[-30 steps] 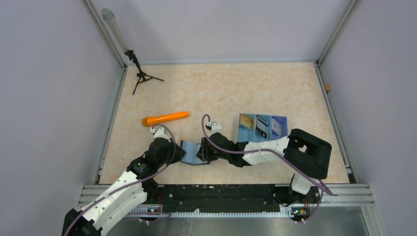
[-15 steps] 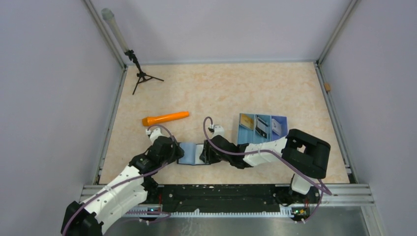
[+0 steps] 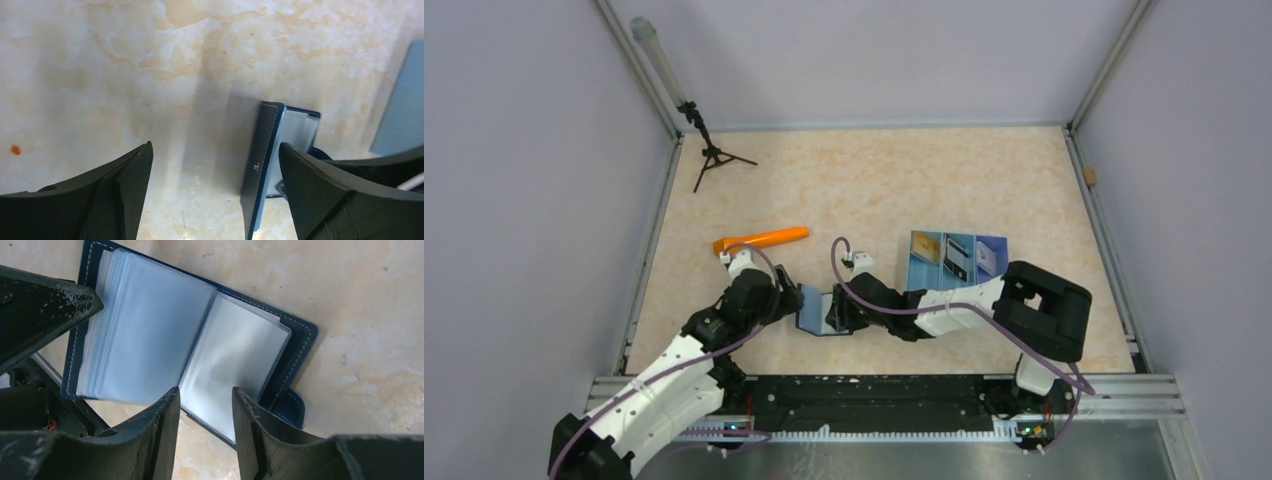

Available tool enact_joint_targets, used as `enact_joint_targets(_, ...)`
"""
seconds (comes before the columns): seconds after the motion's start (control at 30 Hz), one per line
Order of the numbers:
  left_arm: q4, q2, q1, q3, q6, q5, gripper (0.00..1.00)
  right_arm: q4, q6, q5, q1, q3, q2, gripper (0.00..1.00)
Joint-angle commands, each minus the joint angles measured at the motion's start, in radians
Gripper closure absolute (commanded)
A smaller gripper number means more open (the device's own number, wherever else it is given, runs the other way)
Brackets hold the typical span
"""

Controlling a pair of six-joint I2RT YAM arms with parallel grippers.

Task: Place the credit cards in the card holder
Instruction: Open the card holder at the center of the board.

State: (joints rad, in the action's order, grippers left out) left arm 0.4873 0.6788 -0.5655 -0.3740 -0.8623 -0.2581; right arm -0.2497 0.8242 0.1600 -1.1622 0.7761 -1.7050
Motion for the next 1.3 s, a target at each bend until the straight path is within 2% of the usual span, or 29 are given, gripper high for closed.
enact_joint_targets(0.0, -0.099, -0.022, -0.002, 0.000, 0.015, 0.092, 0.02, -0.031, -0.059, -0.014, 0.004, 0.081, -0.050, 0.59)
enact_joint_targets(0.2, -0.166, -0.038, -0.001, 0.034, 0.004, 0.150, 0.01, -0.085, -0.069, -0.047, 0.004, 0.104, -0.073, 0.60)
enact_joint_targets(0.37, -0.180, -0.027, -0.002, 0.062, 0.003, 0.157, 0.07, -0.072, -0.069, -0.036, 0.003, 0.107, -0.076, 0.60)
enact_joint_targets(0.5, -0.192, -0.030, -0.001, 0.075, 0.011, 0.174, 0.06, -0.064, -0.066, -0.034, 0.003, 0.107, -0.081, 0.61)
enact_joint_targets(0.7, -0.182, -0.034, -0.002, 0.087, 0.010, 0.156, 0.21, -0.047, -0.066, -0.026, 0.004, 0.112, -0.079, 0.61)
enact_joint_targets(0.8, -0.177, -0.036, -0.002, 0.095, 0.003, 0.155, 0.25, -0.041, -0.064, -0.022, 0.003, 0.112, -0.080, 0.61)
enact_joint_targets(1.07, -0.172, -0.101, -0.001, 0.115, -0.006, 0.155, 0.24, -0.016, -0.054, -0.007, 0.003, 0.110, -0.084, 0.62)
enact_joint_targets(1.27, -0.138, -0.157, -0.002, 0.119, -0.012, 0.136, 0.28, -0.010, -0.050, -0.005, 0.004, 0.110, -0.088, 0.62)
